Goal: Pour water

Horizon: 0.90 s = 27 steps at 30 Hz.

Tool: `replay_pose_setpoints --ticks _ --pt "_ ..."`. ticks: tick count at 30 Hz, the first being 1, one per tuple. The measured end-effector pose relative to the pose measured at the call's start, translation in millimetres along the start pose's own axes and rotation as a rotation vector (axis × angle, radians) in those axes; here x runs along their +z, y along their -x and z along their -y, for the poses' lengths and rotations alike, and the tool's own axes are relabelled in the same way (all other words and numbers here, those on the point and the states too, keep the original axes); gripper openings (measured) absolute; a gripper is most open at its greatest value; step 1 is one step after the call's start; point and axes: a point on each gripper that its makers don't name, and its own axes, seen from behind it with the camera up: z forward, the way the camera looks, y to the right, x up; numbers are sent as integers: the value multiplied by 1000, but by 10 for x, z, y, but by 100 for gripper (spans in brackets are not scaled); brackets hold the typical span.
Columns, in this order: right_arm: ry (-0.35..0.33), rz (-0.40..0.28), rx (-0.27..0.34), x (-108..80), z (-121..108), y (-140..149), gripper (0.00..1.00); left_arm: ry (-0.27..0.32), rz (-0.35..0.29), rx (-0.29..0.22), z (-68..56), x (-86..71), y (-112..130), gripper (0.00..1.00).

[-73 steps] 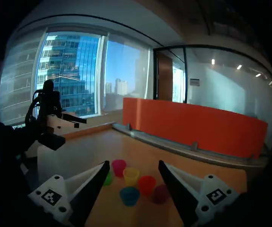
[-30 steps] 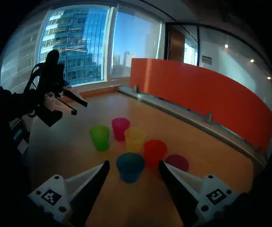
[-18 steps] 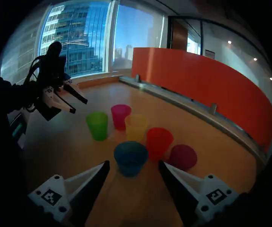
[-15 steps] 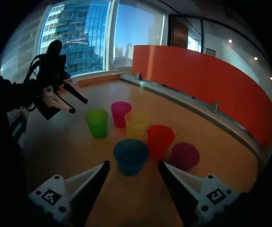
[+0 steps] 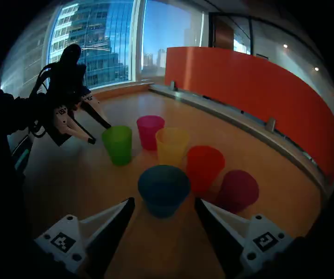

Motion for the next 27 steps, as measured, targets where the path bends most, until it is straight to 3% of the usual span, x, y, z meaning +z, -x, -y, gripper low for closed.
replay_pose_setpoints --ticks 12,27 --pt "-17 24 1 241 7 72 100 21 50 -3 32 212 48 82" --pt "-35 34 11 405 0 82 100 48 83 21 -53 434 25 82"
